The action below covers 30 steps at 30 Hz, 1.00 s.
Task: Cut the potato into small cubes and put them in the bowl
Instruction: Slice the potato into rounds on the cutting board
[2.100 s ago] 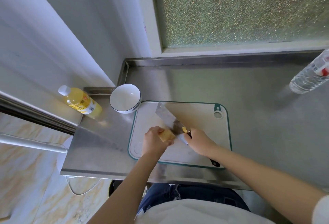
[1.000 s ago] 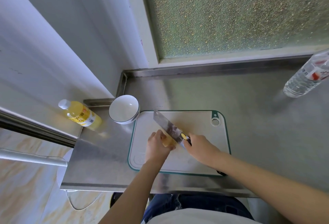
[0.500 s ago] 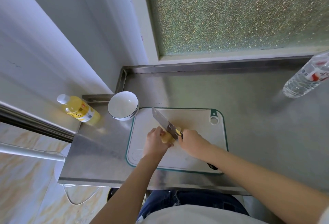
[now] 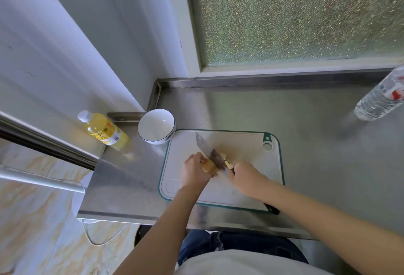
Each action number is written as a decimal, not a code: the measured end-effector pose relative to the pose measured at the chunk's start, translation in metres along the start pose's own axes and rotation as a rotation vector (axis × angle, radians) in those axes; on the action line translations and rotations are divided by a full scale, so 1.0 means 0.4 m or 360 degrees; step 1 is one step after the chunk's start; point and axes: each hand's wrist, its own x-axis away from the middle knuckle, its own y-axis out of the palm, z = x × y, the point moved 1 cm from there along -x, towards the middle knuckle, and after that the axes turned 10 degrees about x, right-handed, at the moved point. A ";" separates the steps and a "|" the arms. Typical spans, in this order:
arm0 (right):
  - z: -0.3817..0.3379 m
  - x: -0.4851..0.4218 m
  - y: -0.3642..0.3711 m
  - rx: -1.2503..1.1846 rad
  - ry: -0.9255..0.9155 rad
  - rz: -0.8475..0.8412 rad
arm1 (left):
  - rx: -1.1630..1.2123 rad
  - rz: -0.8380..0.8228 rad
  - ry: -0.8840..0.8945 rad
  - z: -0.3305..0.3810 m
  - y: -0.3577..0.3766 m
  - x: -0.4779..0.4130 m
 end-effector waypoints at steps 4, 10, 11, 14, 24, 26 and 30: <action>0.032 0.031 0.002 0.0087 0.0033 -0.0009 | 0.0011 -0.0012 0.0001 0.001 0.004 0.000; 0.019 0.025 -0.006 0.0105 0.0005 0.0026 | -0.0004 -0.0044 0.0005 0.009 0.001 -0.001; 0.017 0.028 -0.010 0.0095 -0.0003 0.0017 | -0.0002 -0.0046 0.0002 0.009 0.001 -0.002; 0.017 0.023 -0.016 0.0074 0.0013 -0.0010 | -0.0006 -0.0049 0.0011 0.011 0.002 -0.005; -0.021 -0.071 0.041 -0.0177 -0.0055 0.0014 | -0.0004 -0.0049 -0.0003 0.015 0.003 -0.002; -0.015 -0.087 0.055 -0.0200 -0.0065 0.0011 | -0.0004 -0.0052 0.0000 0.013 0.001 -0.001; 0.000 -0.097 0.068 -0.0240 -0.0113 0.0042 | 0.0037 -0.0040 -0.0013 0.011 -0.002 0.004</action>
